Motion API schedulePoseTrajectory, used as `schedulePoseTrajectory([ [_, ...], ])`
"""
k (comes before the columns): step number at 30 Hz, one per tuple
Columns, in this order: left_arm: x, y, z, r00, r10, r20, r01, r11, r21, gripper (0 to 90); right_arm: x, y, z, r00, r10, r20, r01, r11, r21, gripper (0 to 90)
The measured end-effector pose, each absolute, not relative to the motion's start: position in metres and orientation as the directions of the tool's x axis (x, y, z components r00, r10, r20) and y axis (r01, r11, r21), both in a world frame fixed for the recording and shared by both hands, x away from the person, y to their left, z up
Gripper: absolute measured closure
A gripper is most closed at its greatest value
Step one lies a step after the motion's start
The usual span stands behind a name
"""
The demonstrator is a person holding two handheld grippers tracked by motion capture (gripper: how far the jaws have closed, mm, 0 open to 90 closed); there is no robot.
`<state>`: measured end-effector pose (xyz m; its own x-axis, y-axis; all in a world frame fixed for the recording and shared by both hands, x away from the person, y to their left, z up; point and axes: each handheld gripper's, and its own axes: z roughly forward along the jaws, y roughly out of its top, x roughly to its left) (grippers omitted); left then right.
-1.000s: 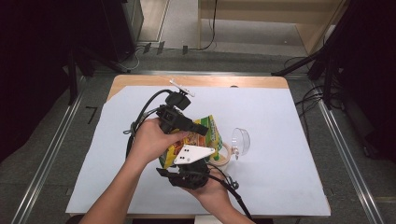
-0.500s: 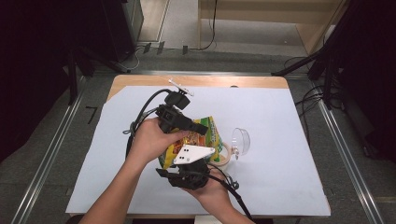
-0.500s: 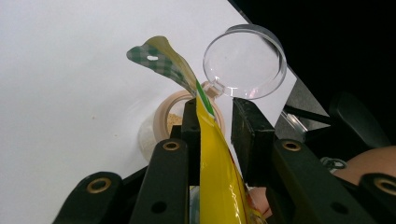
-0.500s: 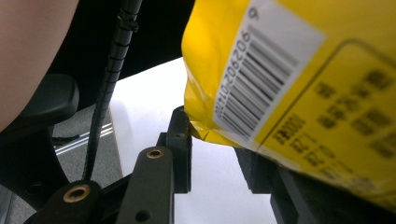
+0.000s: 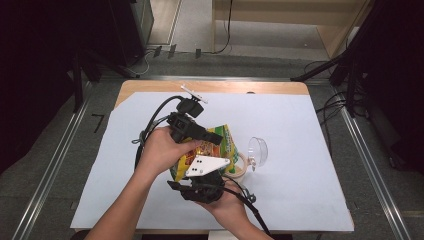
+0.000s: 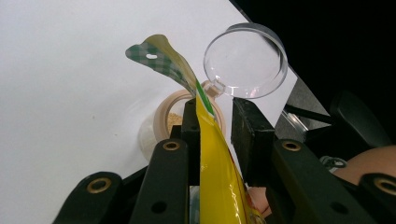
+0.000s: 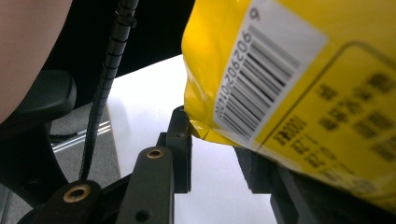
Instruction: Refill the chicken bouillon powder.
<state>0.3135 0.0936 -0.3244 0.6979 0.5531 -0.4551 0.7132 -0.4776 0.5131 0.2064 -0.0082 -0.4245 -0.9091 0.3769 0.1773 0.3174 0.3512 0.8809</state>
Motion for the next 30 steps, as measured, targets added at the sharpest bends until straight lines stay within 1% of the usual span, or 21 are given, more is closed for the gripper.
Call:
schedulePoseTrajectory([
  [30,0.3125,0.0930,-0.3239,0.705,0.552,-0.447,0.707,-0.489,0.511,76.1,0.2050,-0.0078,-0.4236,-0.908,0.378,0.180,0.320,0.351,0.880,69.5],
])
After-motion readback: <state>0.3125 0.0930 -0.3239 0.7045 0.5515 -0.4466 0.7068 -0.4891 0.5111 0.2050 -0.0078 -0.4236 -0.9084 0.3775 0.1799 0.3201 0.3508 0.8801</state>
